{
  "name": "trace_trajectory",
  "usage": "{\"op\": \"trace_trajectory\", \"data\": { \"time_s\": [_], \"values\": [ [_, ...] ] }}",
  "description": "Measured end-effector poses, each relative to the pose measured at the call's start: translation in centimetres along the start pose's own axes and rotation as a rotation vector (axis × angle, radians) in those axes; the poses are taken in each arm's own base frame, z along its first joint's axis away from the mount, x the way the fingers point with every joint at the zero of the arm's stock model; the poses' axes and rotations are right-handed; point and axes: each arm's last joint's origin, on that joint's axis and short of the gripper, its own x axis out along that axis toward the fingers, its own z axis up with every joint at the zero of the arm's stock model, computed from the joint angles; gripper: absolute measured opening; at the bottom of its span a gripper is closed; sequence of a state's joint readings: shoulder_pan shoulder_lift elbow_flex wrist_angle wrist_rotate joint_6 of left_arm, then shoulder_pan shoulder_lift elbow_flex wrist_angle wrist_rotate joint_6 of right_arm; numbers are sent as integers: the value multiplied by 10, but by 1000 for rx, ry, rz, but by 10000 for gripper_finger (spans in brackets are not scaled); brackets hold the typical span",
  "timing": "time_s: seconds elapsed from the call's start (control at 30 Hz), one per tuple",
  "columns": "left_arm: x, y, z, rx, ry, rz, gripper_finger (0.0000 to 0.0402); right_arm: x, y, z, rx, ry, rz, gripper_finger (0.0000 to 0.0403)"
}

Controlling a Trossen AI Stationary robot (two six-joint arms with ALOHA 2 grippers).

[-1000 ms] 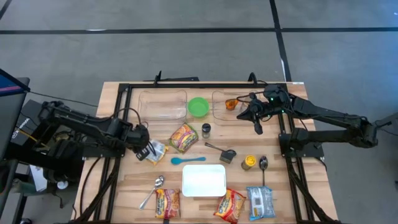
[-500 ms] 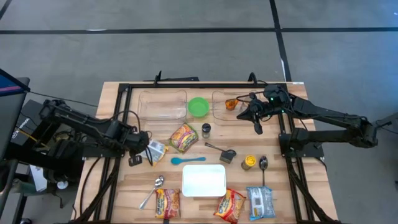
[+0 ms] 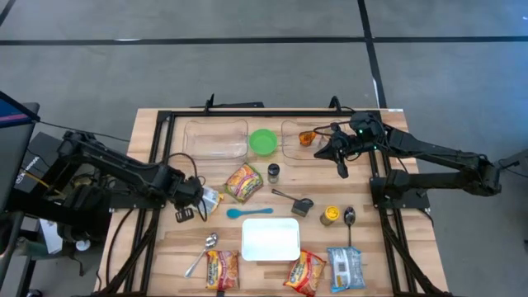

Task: Pick & Place Food Item
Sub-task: Put the yellow noodle pack into the left transparent bin

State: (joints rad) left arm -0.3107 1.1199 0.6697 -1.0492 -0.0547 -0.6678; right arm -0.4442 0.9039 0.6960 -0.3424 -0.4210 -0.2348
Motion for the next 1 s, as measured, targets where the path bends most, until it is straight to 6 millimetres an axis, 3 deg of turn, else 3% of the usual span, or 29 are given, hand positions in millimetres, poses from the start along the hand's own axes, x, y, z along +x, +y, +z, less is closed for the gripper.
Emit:
{"op": "trace_trajectory", "data": {
  "time_s": [0.53, 1.0],
  "values": [
    [3, -4, 4, -3, -16, -12, 32, 0, 0, 0, 0, 0, 0, 13],
    [3, -4, 6, -19, -30, -16, 168, 0, 0, 0, 0, 0, 0, 13]
  ]
}}
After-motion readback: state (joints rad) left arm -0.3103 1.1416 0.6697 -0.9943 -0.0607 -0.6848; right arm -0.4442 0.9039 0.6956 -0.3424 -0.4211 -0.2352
